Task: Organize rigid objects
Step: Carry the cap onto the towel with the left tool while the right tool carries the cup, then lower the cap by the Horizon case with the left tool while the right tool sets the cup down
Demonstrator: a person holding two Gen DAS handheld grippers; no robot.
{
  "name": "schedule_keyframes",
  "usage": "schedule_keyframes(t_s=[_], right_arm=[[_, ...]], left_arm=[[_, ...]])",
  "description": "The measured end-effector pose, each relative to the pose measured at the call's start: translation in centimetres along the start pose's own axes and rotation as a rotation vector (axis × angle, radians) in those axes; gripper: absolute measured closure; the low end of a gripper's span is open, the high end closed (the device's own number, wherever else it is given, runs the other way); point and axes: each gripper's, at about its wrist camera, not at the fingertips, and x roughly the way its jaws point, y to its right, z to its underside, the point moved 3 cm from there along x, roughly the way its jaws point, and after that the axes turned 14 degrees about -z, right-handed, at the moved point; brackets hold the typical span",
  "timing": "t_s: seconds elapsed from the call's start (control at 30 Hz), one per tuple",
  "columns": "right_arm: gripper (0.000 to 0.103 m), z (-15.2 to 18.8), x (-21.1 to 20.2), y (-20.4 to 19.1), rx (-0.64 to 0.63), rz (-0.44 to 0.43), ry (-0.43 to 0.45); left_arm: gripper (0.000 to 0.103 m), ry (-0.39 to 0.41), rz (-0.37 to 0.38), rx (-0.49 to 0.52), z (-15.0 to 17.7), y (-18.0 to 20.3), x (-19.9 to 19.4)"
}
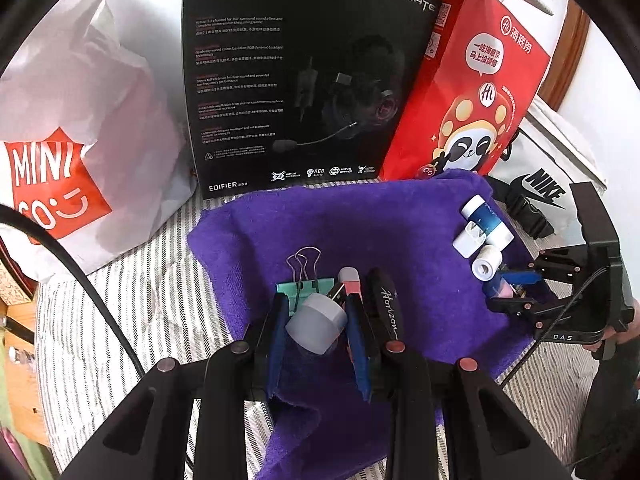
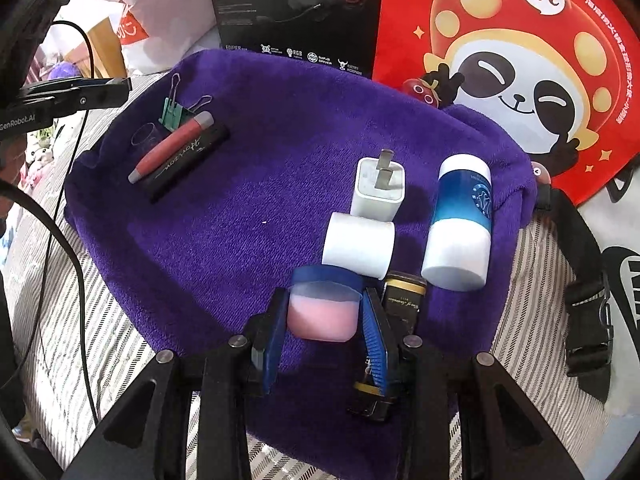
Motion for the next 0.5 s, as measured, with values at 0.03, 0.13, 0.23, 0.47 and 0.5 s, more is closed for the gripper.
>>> schedule_keyframes(t_s=[0.03,0.13,0.23,0.47,0.5], right_arm=[[0.066,0.04,-0.03,0.02,0.002,-0.001,-0.003],[0.066,0.19,-0.1,0.0,-0.006,0.0,-0.002],[0.066,0.03,0.12,0.04,-0.007,-0.006,-0.004],[0.064,0.1,0.1,-0.07,-0.012,0.003,-0.008],[0.063,0.02,0.17,-0.02,-0.007,0.003,-0.011]], left_arm=[[0.075,-0.001,0.0,0.0,-0.01,0.03,0.07],[0.075,-0.009,-0.002,0.01,0.08,0.34,0.39],[0.075,-0.018,0.002,0.016,0.15,0.62,0.69],[0.075,-0.015,0.001,0.026,0.2,0.86,0.62],[0.075,-0.015,0.0,0.029,0.21,0.93,0.61]])
